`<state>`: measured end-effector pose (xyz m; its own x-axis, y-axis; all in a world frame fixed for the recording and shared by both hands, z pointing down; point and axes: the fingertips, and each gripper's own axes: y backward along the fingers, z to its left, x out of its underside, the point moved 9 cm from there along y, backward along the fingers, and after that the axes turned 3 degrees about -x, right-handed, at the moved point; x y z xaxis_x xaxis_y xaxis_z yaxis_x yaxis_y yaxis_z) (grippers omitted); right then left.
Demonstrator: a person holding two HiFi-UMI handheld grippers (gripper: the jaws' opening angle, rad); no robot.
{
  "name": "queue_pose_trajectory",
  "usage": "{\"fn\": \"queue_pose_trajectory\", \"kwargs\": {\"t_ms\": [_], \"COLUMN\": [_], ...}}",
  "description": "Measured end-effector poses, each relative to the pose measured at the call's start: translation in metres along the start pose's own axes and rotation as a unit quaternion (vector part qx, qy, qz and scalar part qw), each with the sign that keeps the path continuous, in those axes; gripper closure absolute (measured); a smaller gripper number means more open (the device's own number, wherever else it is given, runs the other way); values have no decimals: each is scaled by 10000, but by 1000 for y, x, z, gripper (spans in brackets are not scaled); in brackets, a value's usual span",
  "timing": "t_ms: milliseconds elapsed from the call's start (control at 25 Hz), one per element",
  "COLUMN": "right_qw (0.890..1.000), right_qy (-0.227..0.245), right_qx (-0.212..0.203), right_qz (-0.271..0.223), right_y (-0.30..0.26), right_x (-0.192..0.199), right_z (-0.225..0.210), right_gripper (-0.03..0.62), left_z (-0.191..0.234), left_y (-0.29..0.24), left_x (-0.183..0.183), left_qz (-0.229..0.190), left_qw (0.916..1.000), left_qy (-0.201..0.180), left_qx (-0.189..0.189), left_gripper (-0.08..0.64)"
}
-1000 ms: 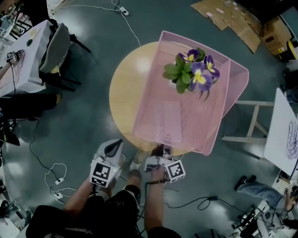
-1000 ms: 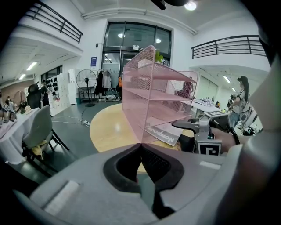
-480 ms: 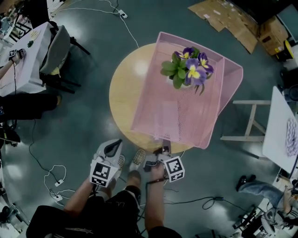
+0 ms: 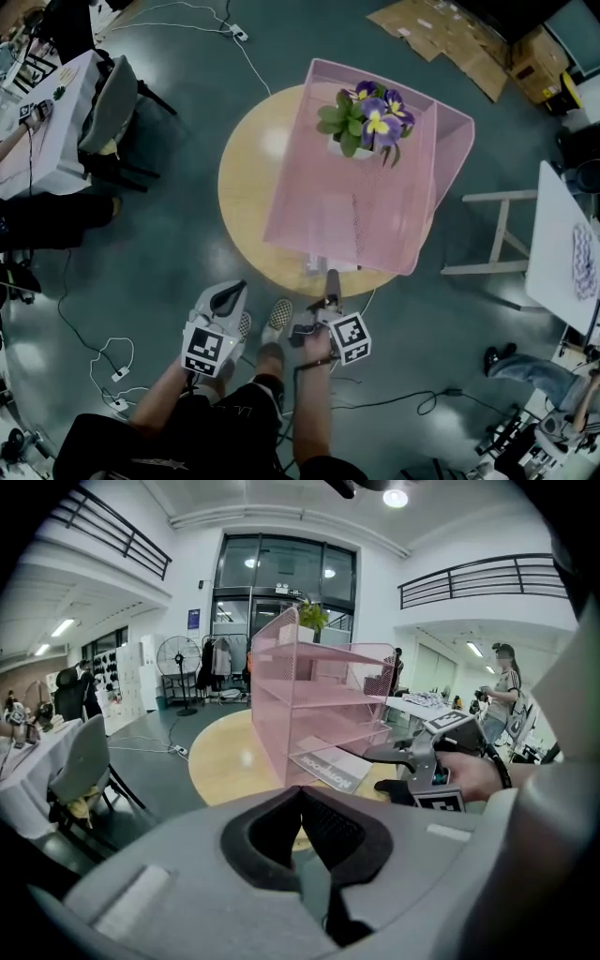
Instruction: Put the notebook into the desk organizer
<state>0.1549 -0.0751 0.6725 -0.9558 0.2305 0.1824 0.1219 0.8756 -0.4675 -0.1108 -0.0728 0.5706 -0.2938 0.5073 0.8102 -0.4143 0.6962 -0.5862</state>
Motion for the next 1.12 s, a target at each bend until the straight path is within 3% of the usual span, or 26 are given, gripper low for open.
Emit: {"fn": "queue_pose_trajectory", "kwargs": {"t_ms": [360, 680, 880, 1120], "right_qw": [9999, 9927, 9772, 9447], "right_qy": [7, 947, 1861, 2949], "right_qx": [-142, -740, -991, -1377], "right_qz": [22, -47, -236, -415], "right_y": [47, 104, 147, 197], "right_x": [10, 19, 27, 40], "right_z": [11, 61, 102, 147], "right_gripper": [284, 284, 284, 284], "left_z": [-8, -13, -13, -9], "left_y": [32, 71, 101, 142], "left_x": [-9, -33, -54, -74], "left_qz": [-244, -710, -1082, -1534], "left_qw": [9995, 9967, 9929, 9867], "left_qy": [-123, -242, -347, -432], "left_qx": [129, 312, 366, 324], "left_gripper": [549, 549, 549, 549]}}
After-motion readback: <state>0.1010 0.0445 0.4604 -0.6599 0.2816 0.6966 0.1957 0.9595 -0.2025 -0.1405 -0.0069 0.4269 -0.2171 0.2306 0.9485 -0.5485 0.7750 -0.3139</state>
